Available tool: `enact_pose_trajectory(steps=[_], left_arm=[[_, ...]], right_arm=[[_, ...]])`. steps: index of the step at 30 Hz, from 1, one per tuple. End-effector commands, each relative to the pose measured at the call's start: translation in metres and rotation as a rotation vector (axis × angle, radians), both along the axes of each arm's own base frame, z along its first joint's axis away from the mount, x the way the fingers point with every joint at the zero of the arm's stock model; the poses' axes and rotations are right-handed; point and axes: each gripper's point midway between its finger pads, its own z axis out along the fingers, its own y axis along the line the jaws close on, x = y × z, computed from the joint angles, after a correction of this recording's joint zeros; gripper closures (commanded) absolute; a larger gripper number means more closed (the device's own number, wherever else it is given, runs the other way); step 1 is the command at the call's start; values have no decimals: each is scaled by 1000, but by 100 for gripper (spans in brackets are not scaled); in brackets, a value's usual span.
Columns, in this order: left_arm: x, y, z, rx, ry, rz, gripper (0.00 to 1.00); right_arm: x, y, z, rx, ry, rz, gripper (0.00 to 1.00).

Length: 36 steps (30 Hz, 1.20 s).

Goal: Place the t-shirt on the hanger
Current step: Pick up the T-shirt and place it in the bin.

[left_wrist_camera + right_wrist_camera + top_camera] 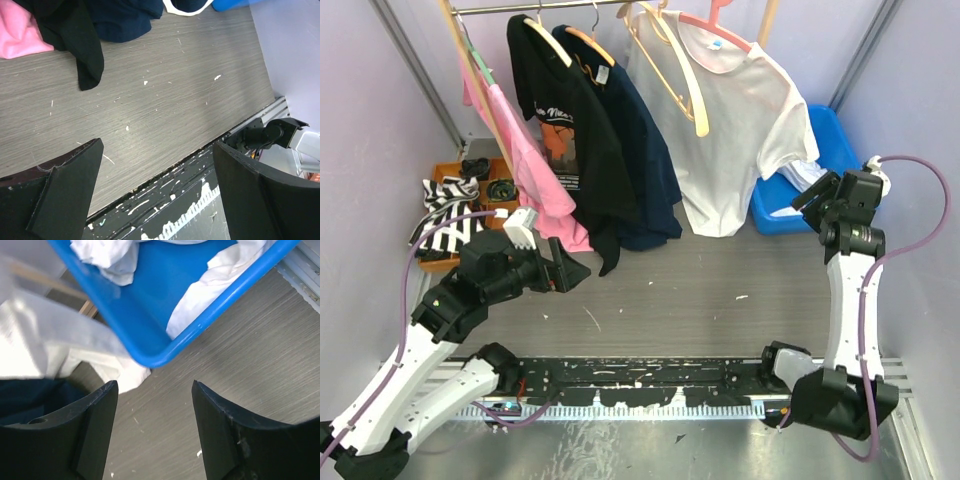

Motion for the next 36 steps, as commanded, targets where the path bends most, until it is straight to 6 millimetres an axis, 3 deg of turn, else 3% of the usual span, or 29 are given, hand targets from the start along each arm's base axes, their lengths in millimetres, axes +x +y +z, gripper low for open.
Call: enact_pose_trajectory(steps=[1, 8, 16, 22, 28, 36], left_arm=[[-1, -9, 11, -61, -29, -34, 2], [-4, -10, 10, -74, -34, -46, 2], [-5, -9, 10, -77, -38, -47, 2], [-3, -8, 7, -65, -36, -36, 2], [1, -6, 9, -51, -38, -21, 2], [1, 4, 15, -21, -47, 16, 2]], right_arm=[[35, -24, 8, 34, -81, -85, 34], [98, -37, 9, 94, -140, -103, 29], [164, -47, -14, 122, -156, -76, 23], [209, -42, -35, 159, -152, -40, 23], [249, -22, -56, 175, -117, -12, 21], [281, -12, -94, 215, -73, -32, 19]])
